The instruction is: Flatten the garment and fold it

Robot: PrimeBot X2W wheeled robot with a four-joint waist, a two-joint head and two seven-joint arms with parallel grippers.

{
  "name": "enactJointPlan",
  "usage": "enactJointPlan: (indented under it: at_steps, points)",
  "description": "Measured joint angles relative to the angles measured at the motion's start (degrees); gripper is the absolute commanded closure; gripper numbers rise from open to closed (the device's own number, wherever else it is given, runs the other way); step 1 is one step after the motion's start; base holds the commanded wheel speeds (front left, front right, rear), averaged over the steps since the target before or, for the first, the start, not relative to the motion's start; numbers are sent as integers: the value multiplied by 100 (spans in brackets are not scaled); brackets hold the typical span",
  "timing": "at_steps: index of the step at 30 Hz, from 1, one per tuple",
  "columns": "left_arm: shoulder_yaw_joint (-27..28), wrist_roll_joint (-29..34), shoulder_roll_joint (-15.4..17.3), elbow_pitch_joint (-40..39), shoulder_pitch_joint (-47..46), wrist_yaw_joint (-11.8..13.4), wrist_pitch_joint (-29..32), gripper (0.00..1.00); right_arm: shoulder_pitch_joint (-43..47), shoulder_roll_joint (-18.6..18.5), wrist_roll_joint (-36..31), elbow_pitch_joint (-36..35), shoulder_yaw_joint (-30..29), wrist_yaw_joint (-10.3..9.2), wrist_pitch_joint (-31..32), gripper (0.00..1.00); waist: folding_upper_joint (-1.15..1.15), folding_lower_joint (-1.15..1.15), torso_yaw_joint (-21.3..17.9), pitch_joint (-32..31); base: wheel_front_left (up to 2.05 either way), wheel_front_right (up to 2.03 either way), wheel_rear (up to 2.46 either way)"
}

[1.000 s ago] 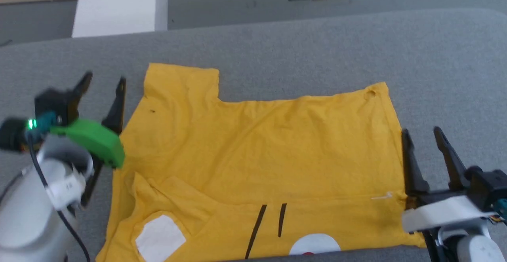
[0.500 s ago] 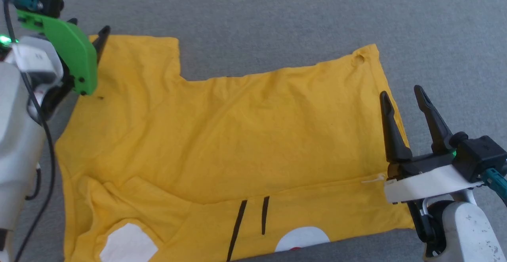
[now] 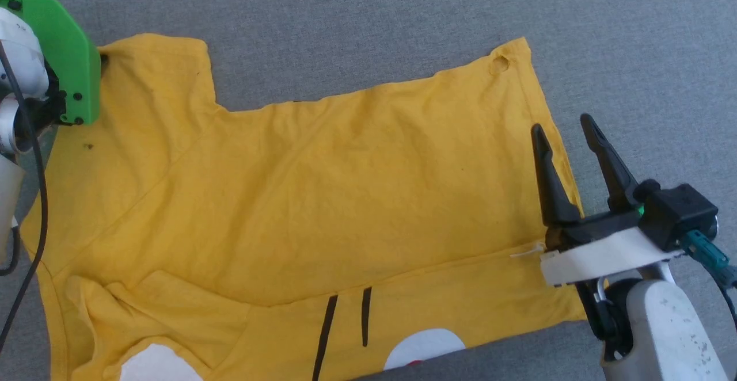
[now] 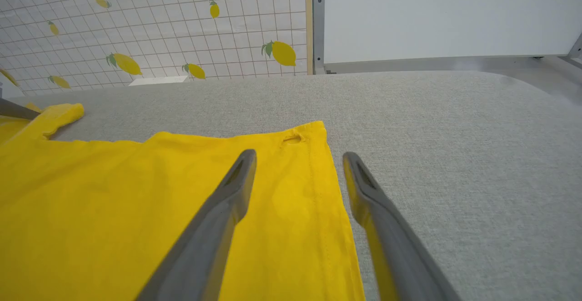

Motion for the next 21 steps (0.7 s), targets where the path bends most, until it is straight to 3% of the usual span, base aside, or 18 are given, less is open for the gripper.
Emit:
enactJointPlan:
  at_steps: [4, 7, 17, 21]
  points:
    - [2, -176, 0, -182, 15, -29, 60, 100, -428, -47, -57, 10, 87, 0, 194, 0, 0, 0, 5, 47, 0, 0, 0]
    - [3, -177, 15, -283, 23, -32, 64, 100, -998, -110, -108, 191, 10, 0, 730, 0, 0, 0, 25, 77, 0, 0, 0]
    - [-56, -211, 7, -474, 21, -56, 45, 100, -2763, -112, -105, 1577, -447, 0, 3742, 0, 0, 0, 170, 146, 0, 0, 0]
    - [-65, -219, 4, -516, 14, -77, 20, 100, -3140, -91, -115, 1996, -448, 0, 4619, 0, 0, 0, 214, 211, 0, 0, 0]
